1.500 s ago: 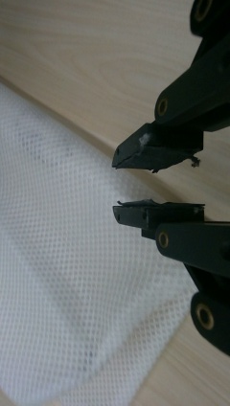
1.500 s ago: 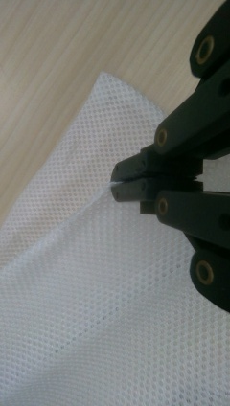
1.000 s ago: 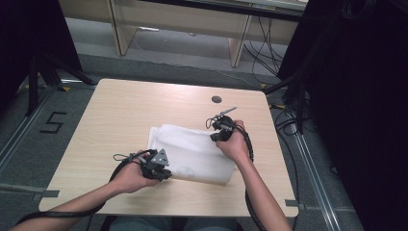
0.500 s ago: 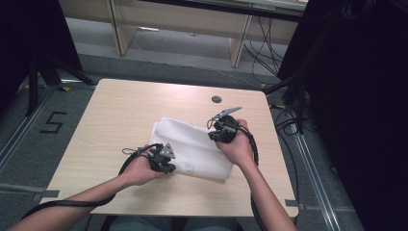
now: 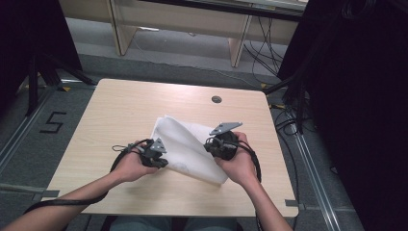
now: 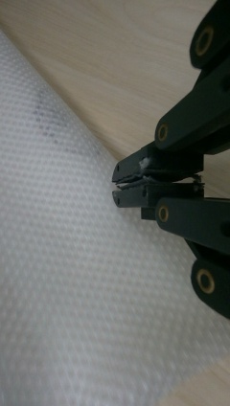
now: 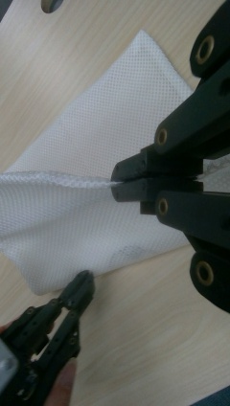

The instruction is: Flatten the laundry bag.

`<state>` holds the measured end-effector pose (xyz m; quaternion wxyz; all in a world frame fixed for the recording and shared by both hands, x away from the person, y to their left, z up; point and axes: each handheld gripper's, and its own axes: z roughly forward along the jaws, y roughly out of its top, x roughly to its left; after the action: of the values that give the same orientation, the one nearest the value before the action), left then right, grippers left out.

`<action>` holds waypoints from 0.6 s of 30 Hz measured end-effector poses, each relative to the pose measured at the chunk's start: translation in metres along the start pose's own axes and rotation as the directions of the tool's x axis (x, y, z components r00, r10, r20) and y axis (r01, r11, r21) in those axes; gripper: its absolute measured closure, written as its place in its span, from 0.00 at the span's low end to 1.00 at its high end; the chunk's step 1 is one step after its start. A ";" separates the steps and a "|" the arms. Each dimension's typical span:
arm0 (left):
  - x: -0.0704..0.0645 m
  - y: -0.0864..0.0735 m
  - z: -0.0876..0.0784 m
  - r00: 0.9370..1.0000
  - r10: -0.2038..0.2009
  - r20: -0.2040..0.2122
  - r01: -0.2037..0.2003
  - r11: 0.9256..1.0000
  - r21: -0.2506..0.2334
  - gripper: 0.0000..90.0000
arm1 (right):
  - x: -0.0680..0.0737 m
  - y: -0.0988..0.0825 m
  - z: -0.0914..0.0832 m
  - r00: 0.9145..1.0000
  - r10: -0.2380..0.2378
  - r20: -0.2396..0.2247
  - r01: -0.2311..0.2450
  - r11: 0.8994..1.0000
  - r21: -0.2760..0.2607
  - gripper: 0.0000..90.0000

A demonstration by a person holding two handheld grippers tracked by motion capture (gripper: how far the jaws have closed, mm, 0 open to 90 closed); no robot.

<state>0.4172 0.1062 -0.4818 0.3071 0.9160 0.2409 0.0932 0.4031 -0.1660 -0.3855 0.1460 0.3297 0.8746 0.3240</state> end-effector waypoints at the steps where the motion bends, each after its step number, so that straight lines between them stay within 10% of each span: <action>1: -0.001 -0.004 -0.003 0.999 -0.032 -0.005 0.032 0.999 -0.025 0.95 | 0.003 -0.003 0.001 1.000 0.012 0.003 -0.012 1.000 -0.010 1.00; 18: 0.030 -0.061 -0.066 0.973 -0.219 -0.072 0.206 0.966 -0.158 0.93 | 0.033 -0.029 0.001 0.992 -0.108 -0.063 0.107 0.994 -0.023 1.00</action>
<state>0.3984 0.1978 -0.4654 0.3722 0.8541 0.3435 0.1180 0.3654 -0.1599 -0.4063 0.1386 0.2701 0.8920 0.3348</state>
